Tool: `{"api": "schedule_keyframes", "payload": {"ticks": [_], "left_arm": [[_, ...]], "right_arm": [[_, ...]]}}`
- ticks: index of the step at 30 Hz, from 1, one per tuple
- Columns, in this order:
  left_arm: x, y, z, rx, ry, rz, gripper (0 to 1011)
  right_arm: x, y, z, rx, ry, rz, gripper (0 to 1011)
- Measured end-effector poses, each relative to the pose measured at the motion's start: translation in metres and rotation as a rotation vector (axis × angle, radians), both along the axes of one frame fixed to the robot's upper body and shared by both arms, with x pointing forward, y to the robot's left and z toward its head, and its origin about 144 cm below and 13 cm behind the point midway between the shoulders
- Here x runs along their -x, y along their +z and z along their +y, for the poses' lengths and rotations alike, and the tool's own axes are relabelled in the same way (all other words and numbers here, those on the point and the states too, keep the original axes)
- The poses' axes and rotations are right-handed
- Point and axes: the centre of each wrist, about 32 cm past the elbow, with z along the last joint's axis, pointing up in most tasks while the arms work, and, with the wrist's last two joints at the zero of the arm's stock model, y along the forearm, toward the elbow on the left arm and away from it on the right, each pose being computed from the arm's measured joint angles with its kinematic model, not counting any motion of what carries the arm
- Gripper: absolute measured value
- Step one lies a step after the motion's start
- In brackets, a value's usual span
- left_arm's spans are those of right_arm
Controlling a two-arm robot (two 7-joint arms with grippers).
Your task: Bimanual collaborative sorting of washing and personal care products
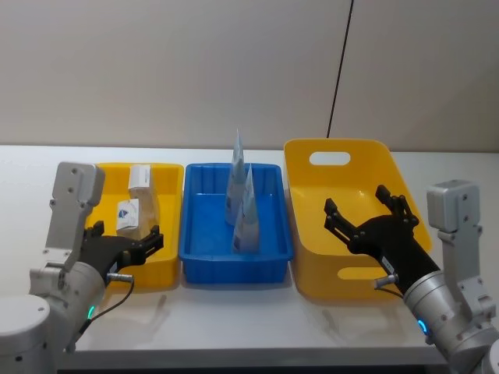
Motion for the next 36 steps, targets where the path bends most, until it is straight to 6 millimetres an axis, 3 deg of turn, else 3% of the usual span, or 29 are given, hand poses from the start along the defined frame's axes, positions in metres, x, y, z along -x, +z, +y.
{"api": "schedule_keyframes", "payload": {"ticks": [36], "left_arm": [[-0.041, -0.017, 0.011, 0.013, 0.021, 0.051, 1001]], "right_arm": [[0.0, 0.0, 0.0, 0.0, 0.0, 0.0, 1000]]}}
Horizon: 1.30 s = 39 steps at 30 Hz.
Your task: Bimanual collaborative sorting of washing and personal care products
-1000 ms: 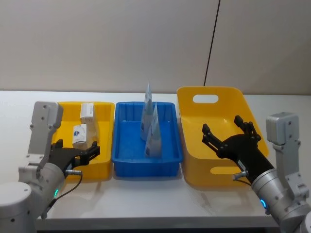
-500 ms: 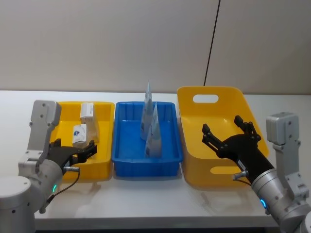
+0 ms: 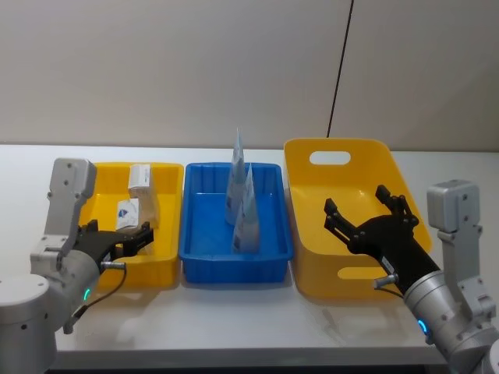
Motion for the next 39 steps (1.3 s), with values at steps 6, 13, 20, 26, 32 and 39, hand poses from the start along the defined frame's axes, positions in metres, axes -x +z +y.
{"api": "schedule_keyframes", "payload": {"ticks": [6, 13, 20, 26, 32, 39], "left_arm": [[-0.008, -0.006, 0.002, 0.008, 0.002, 0.007, 1001], [-0.016, -0.012, 0.004, 0.012, 0.003, 0.014, 1001], [-0.023, -0.018, 0.004, 0.014, 0.004, 0.015, 1001], [-0.027, -0.021, 0.003, 0.015, 0.008, 0.012, 1001], [-0.03, -0.023, 0.003, 0.015, 0.01, 0.011, 1001], [-0.032, -0.025, 0.002, 0.016, 0.011, 0.01, 1001]], "right_arm": [[0.0, 0.0, 0.0, 0.0, 0.0, 0.0, 1000], [0.0, 0.0, 0.0, 0.0, 0.0, 0.0, 1000], [0.0, 0.0, 0.0, 0.0, 0.0, 0.0, 1000], [0.0, 0.0, 0.0, 0.0, 0.0, 0.0, 1000], [0.0, 0.0, 0.0, 0.0, 0.0, 0.0, 1000], [0.0, 0.0, 0.0, 0.0, 0.0, 0.0, 1000]]}}
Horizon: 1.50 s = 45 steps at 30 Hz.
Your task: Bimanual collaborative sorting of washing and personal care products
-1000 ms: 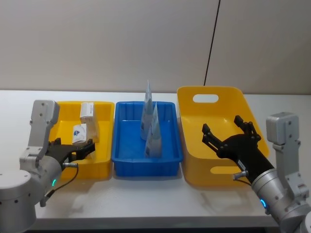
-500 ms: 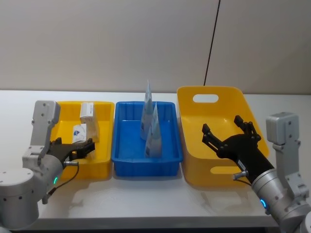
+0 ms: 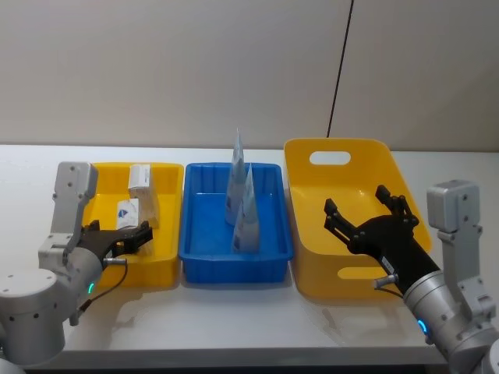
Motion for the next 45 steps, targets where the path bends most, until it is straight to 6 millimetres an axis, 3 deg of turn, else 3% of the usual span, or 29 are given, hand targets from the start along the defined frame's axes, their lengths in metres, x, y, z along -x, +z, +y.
{"api": "schedule_keyframes", "payload": {"ticks": [13, 20, 32, 45], "left_arm": [[-0.0013, -0.0009, -0.0012, 0.008, 0.003, -0.005, 979], [-0.0018, -0.0012, -0.0015, 0.011, 0.004, -0.007, 834], [-0.0022, -0.0015, -0.0019, 0.012, 0.004, -0.008, 423], [-0.0019, -0.0008, -0.0013, 0.007, -0.002, -0.016, 370]], "right_arm": [[0.0, 0.0, 0.0, 0.0, 0.0, 0.0, 1000], [0.0, 0.0, 0.0, 0.0, 0.0, 0.0, 1000], [0.0, 0.0, 0.0, 0.0, 0.0, 0.0, 1000], [0.0, 0.0, 0.0, 0.0, 0.0, 0.0, 1000]]}}
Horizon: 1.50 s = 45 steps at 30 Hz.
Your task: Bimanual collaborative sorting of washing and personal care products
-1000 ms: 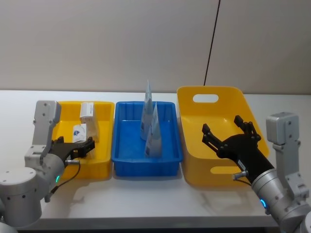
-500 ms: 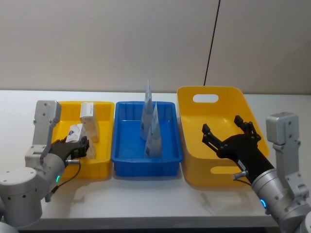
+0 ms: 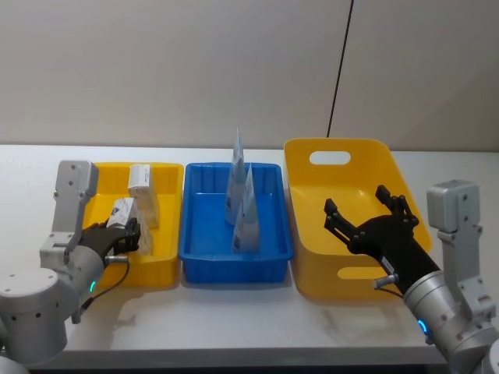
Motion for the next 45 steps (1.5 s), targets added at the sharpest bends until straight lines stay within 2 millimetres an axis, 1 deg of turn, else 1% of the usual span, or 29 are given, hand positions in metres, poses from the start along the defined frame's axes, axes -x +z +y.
{"api": "schedule_keyframes", "payload": {"ticks": [12, 21, 29, 34, 44, 45], "left_arm": [[0.006, 0.009, 0.01, -0.046, -0.079, -0.1, 370], [0.011, 0.023, 0.025, -0.1, -0.171, -0.216, 370], [0.017, 0.036, 0.039, -0.132, -0.292, -0.317, 370], [0.018, 0.04, 0.045, -0.139, -0.35, -0.346, 370], [0.018, 0.048, 0.054, -0.142, -0.507, -0.392, 370], [0.017, 0.049, 0.055, -0.142, -0.544, -0.397, 370]], "right_arm": [[0.0, 0.0, 0.0, 0.0, 0.0, 0.0, 1000], [0.0, 0.0, 0.0, 0.0, 0.0, 0.0, 1000], [0.0, 0.0, 0.0, 0.0, 0.0, 0.0, 1000], [0.0, 0.0, 0.0, 0.0, 0.0, 0.0, 1000], [0.0, 0.0, 0.0, 0.0, 0.0, 0.0, 1000], [0.0, 0.0, 0.0, 0.0, 0.0, 0.0, 1000]]}}
